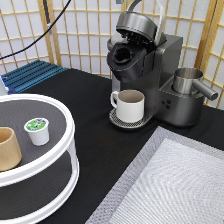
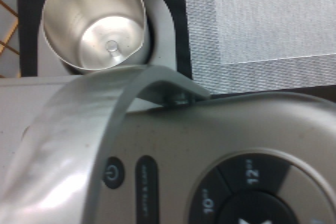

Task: Make coffee

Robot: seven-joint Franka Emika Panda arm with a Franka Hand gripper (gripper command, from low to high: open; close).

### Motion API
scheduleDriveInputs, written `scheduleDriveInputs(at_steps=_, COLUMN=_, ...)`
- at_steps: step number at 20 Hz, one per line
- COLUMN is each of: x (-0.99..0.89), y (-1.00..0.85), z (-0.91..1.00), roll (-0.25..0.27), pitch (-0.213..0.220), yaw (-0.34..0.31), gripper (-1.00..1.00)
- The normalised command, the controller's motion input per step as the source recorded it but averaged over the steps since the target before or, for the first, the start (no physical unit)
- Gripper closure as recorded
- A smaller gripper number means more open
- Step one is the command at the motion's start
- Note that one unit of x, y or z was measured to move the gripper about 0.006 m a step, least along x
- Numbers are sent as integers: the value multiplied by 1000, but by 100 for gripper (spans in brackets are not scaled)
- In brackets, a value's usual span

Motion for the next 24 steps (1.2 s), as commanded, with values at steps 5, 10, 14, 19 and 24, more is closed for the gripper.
scheduleDriveInputs(at_steps=5, x=54, y=-981, z=58, roll=72, pitch=47, yaw=18, gripper=-100)
scheduleDriveInputs(at_steps=10, x=-18, y=-1000, z=-231, roll=11, pitch=34, yaw=10, gripper=-100)
scheduleDriveInputs(at_steps=14, x=-136, y=-1000, z=-261, roll=-11, pitch=28, yaw=0, gripper=-100)
scheduleDriveInputs(at_steps=19, x=-29, y=-1000, z=-149, roll=-12, pitch=35, yaw=22, gripper=-100)
scheduleDriveInputs(at_steps=24, x=16, y=-1000, z=-106, roll=36, pitch=82, yaw=14, gripper=-100)
